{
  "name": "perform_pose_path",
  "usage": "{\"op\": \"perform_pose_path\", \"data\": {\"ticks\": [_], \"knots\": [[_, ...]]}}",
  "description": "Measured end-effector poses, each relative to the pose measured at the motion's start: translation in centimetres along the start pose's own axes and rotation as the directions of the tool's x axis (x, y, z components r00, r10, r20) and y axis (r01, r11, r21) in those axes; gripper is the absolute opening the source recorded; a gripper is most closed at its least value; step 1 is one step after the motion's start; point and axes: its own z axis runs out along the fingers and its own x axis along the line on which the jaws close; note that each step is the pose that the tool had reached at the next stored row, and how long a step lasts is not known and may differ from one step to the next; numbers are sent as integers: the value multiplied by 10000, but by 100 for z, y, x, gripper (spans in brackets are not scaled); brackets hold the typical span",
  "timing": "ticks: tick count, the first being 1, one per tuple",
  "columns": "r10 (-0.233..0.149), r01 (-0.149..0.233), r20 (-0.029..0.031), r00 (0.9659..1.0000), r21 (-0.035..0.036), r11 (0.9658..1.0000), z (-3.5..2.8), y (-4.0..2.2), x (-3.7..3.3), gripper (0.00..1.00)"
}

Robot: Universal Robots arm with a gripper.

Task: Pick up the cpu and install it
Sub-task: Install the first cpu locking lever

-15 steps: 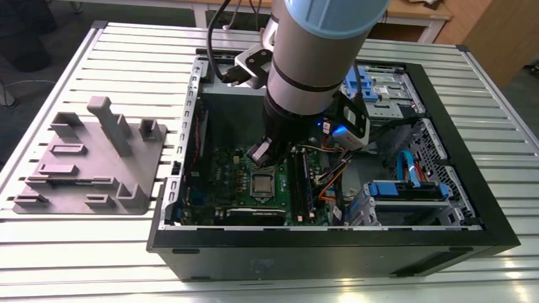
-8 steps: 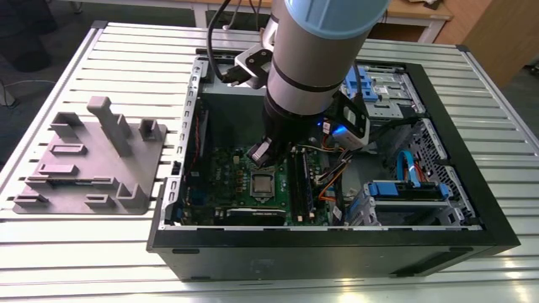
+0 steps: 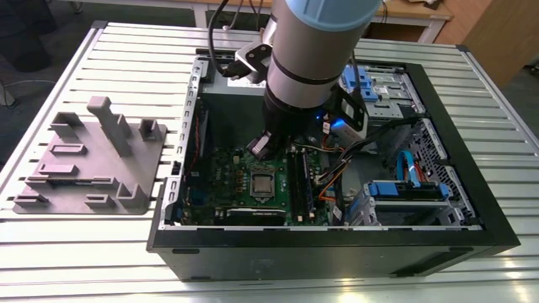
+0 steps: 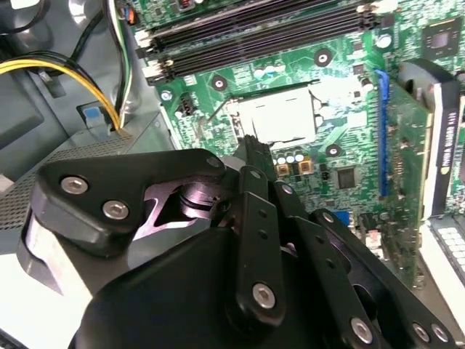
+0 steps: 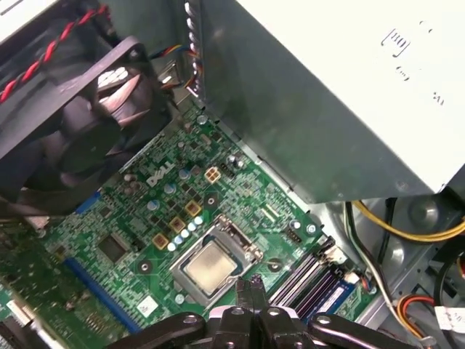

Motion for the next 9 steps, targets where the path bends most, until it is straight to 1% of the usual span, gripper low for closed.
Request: {"op": "perform_pose_path", "data": {"ticks": [9], "knots": [[-1,1,2,10000,-1,10000,28,112,-115,11]]}}
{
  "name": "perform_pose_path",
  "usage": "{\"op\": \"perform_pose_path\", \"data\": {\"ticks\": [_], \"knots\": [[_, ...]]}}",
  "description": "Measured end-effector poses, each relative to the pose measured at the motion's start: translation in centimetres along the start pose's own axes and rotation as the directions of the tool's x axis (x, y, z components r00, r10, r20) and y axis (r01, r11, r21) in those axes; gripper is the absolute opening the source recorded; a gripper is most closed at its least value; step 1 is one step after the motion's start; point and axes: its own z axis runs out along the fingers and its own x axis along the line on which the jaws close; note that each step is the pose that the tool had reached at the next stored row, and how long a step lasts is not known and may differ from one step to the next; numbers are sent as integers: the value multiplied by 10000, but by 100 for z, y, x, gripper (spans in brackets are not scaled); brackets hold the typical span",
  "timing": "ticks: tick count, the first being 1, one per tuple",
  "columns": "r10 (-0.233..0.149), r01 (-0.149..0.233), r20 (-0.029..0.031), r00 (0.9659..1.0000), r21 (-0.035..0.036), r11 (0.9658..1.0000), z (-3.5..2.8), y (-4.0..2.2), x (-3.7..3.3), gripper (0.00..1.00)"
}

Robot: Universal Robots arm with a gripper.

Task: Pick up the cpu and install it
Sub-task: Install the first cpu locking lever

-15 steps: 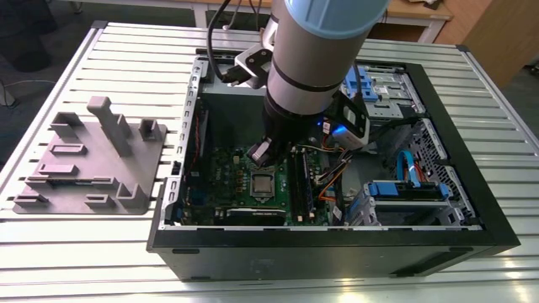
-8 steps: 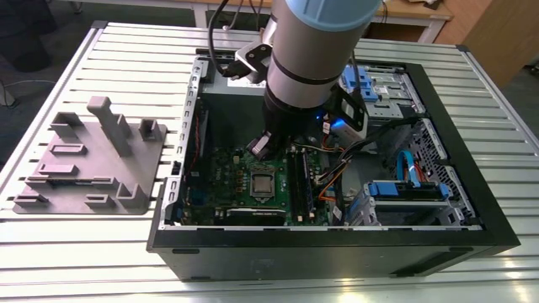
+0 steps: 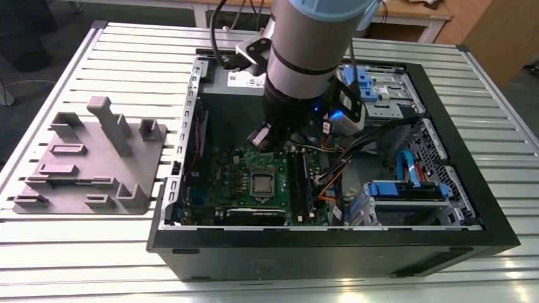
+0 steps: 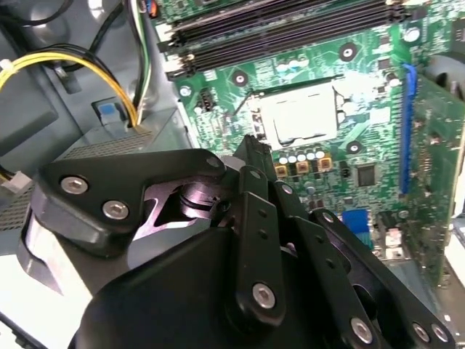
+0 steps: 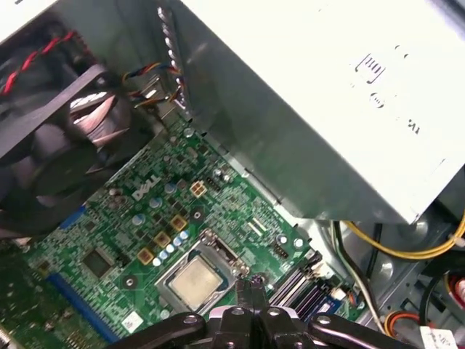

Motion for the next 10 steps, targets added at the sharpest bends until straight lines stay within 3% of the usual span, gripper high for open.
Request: {"op": "perform_pose_path", "data": {"ticks": [5,10], "knots": [[0,0,-1,10000,0,10000,11,31,-71,11],[1,-1,-3,10000,-1,10000,20,1,-151,11]]}}
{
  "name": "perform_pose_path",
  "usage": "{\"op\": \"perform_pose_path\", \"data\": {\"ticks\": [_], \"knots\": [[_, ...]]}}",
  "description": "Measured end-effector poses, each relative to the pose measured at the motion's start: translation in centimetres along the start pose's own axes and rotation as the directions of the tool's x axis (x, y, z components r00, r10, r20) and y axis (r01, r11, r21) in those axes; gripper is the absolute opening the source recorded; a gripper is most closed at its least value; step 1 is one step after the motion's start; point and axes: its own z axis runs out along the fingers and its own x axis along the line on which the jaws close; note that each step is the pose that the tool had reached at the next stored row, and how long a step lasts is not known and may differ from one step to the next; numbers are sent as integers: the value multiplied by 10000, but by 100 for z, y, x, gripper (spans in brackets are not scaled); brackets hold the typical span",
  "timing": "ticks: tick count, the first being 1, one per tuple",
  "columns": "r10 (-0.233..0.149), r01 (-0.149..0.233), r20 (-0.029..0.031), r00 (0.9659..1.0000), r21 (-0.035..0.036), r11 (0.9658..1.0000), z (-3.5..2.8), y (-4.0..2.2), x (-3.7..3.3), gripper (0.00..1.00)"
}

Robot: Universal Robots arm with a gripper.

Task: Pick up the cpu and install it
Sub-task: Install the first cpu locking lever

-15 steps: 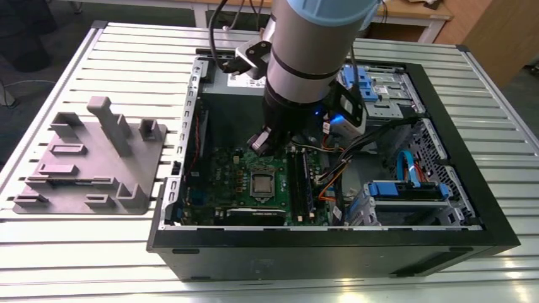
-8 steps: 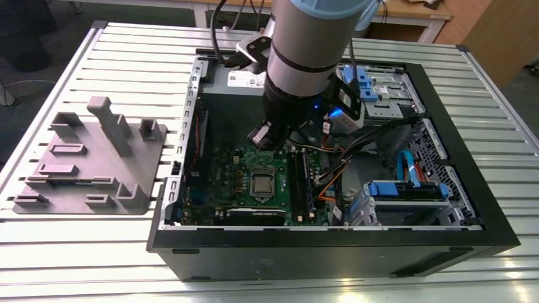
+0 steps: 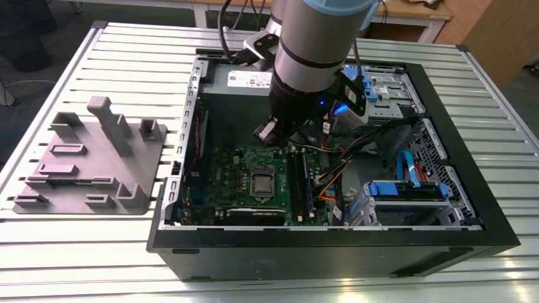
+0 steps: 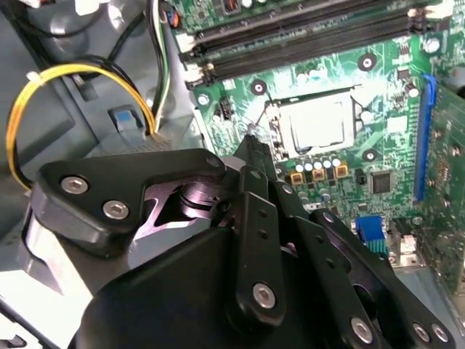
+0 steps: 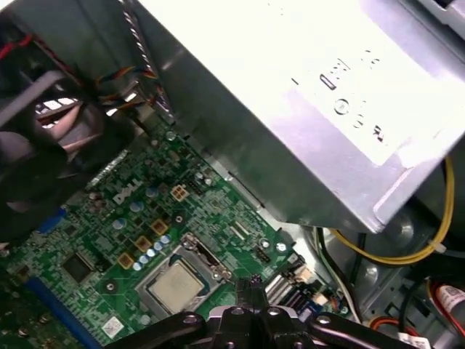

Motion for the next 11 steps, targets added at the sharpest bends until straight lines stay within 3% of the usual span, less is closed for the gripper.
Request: {"op": "perform_pose_path", "data": {"ticks": [5,11], "knots": [[0,0,-1,10000,-1,10000,29,-3,-56,11],[-2,2,-2,10000,0,10000,115,23,-86,11]]}}
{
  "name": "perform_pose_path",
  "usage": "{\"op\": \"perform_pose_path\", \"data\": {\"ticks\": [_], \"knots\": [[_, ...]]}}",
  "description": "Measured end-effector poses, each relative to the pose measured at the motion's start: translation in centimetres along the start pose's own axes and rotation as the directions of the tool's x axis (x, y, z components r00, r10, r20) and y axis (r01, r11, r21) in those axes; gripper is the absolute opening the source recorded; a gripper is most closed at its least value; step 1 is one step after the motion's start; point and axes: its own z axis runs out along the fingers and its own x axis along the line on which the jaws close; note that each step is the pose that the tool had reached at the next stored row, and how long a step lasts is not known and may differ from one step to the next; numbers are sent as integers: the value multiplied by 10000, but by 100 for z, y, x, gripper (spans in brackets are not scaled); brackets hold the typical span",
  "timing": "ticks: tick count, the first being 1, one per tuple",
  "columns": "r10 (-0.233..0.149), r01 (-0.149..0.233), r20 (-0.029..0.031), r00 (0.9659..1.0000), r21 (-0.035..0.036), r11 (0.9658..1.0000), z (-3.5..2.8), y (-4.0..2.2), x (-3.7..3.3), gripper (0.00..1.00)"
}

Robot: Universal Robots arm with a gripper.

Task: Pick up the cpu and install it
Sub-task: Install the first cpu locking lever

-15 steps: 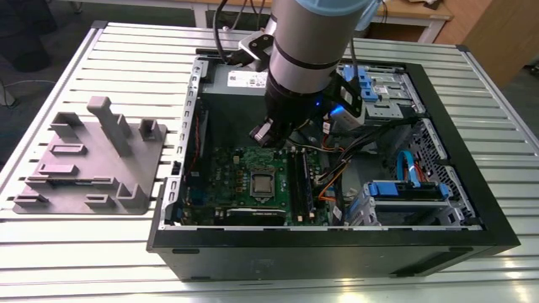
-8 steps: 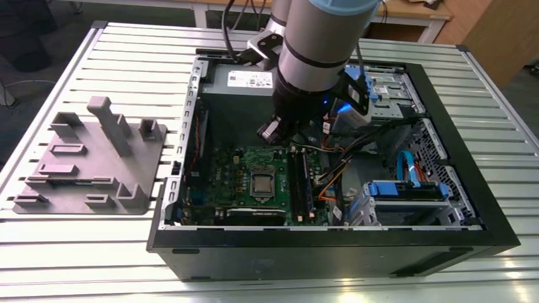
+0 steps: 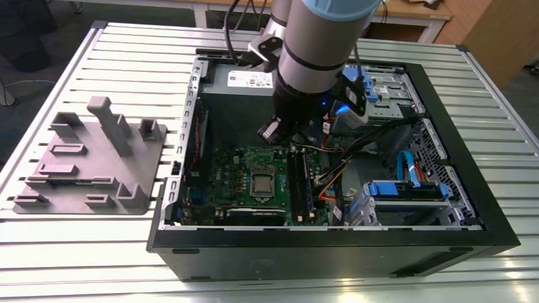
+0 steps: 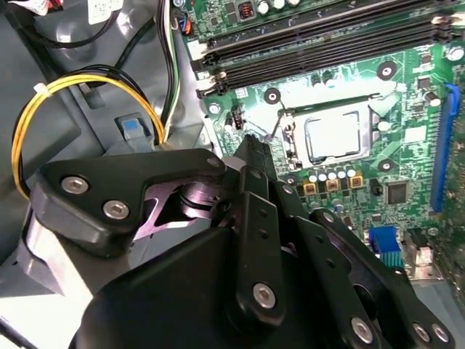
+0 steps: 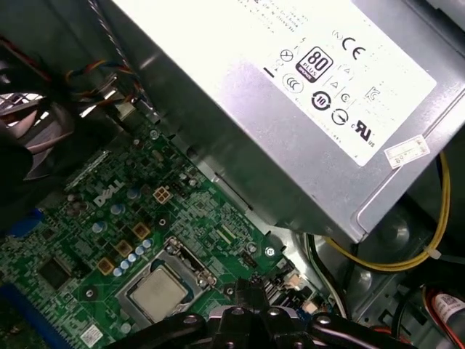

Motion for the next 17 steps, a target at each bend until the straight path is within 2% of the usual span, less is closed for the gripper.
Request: {"op": "perform_pose_path", "data": {"ticks": [8,12,17], "knots": [[0,0,1,10000,0,10000,81,9,-13,11],[2,-2,-15,10000,15,10000,88,3,-6,11],[1,-1,-18,10000,19,10000,88,-34,32,11]]}}
